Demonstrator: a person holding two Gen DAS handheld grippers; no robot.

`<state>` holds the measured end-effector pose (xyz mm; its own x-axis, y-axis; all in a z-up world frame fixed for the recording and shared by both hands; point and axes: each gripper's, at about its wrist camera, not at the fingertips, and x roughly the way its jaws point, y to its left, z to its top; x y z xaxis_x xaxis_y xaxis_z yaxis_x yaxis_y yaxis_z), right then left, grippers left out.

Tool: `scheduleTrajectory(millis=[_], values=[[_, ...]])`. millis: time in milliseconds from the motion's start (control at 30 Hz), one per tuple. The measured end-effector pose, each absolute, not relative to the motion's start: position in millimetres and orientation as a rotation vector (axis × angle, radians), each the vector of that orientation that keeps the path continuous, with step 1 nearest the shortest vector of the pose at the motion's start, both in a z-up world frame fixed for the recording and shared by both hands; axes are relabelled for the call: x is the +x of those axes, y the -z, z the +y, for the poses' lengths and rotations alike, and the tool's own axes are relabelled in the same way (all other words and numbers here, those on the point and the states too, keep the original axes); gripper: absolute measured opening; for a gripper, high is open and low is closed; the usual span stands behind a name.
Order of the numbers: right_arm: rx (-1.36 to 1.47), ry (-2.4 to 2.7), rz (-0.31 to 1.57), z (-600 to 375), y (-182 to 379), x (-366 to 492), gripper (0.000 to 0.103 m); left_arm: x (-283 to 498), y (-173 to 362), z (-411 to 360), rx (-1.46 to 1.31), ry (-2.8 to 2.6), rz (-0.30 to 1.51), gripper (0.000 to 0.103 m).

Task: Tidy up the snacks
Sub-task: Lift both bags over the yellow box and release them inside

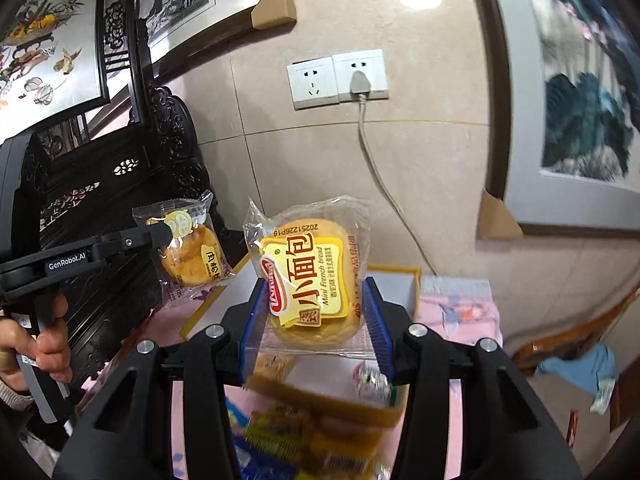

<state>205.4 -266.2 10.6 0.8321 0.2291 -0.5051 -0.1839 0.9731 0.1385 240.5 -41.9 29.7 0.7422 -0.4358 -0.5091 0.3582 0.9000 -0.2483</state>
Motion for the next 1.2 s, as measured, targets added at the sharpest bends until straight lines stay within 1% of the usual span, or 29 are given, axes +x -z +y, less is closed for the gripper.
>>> scheduleTrajectory(millis=[133,167,200,233,267,300,433,567,800,867,933,1067,1200], values=[[0.069,-0.233,0.546,-257.0,-3.5,225.7,0.048,263.1,-25.3,-44.3,-0.123,0.420,0.588,0.019],[0.055,-0.234,0.550,-253.7,-0.7,229.5,0.051,268.9,-22.4,-45.2,-0.118,0.400,0.592,0.025],[0.034,-0.220,0.553,-250.3,1.5,231.8,0.066,271.4,-19.7,-44.2,-0.121,0.368,0.596,0.059],[0.018,-0.200,0.548,-249.0,2.7,230.8,0.077,270.6,-18.2,-42.8,-0.126,0.335,0.597,0.079],[0.010,-0.180,0.532,-249.2,3.5,226.8,0.079,267.3,-18.3,-38.2,-0.148,0.298,0.571,0.089],[0.021,-0.183,0.528,-252.0,5.2,221.9,0.081,263.7,-18.4,-35.9,-0.160,0.302,0.551,0.089],[0.083,-0.182,0.586,-267.3,18.5,206.7,0.081,250.8,-10.7,-30.7,-0.158,0.316,0.572,0.090],[0.135,-0.167,0.655,-279.0,35.6,179.5,0.081,232.4,9.3,-21.8,-0.179,0.300,0.640,0.095],[0.188,-0.153,0.860,-280.8,87.1,108.7,0.081,186.2,58.1,-0.5,-0.231,0.253,0.795,0.095],[0.209,-0.161,0.927,-277.1,106.5,91.5,0.076,173.7,69.1,4.1,-0.224,0.241,0.831,0.095],[0.235,-0.174,0.976,-271.5,120.5,78.7,0.069,161.0,78.7,10.1,-0.211,0.224,0.860,0.095],[0.283,-0.249,1.046,-245.6,139.2,67.2,0.067,139.2,91.3,22.1,-0.208,0.195,0.895,0.095],[0.261,-0.299,1.068,-216.3,142.7,77.9,0.068,126.6,97.0,35.5,-0.227,0.166,0.919,0.095]])
